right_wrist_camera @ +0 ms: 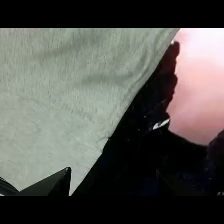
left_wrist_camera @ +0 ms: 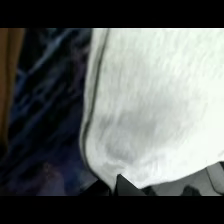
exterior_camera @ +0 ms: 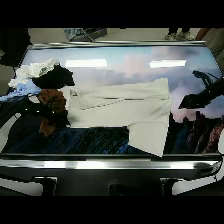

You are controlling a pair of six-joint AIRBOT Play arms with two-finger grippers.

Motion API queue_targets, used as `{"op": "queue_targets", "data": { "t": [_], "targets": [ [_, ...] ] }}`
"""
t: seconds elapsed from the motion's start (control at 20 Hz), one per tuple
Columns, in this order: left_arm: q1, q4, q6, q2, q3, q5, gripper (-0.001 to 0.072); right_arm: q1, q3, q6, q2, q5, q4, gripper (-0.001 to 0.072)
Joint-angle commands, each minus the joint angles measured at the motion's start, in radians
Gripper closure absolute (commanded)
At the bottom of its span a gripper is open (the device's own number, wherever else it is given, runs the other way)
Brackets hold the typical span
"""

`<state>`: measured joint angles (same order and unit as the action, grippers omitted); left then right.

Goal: Fold the shirts.

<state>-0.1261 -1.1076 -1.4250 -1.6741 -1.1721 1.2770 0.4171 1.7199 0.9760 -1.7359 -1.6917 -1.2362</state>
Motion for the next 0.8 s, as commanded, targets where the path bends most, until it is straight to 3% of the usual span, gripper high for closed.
{"op": "queue_targets", "data": {
  "t": [0.0, 0.2, 0.35, 0.45, 0.75],
  "targets": [
    [0.001, -0.019, -0.002, 0.010, 0.003, -0.030, 0.0679, -0.021, -0.109, 0.001, 0.000, 0.027, -0.002, 0.0100],
    [0.001, -0.019, 0.013, 0.050, 0.003, -0.030, 0.0679, -0.060, -0.239, 0.014, -0.018, 0.212, 0.054, 0.0101],
    [0.002, -0.019, 0.012, 0.077, 0.003, -0.029, 0.0679, -0.060, -0.270, 0.044, -0.071, 0.194, 0.041, 0.0113],
    [0.003, -0.019, 0.013, 0.092, 0.003, -0.029, 0.0678, -0.060, -0.270, 0.046, -0.087, 0.192, 0.002, 0.0201],
    [0.005, -0.018, 0.031, 0.108, 0.003, -0.029, 0.0678, -0.132, -0.294, 0.072, -0.110, 0.166, 0.037, 0.0215]
  ]
}}
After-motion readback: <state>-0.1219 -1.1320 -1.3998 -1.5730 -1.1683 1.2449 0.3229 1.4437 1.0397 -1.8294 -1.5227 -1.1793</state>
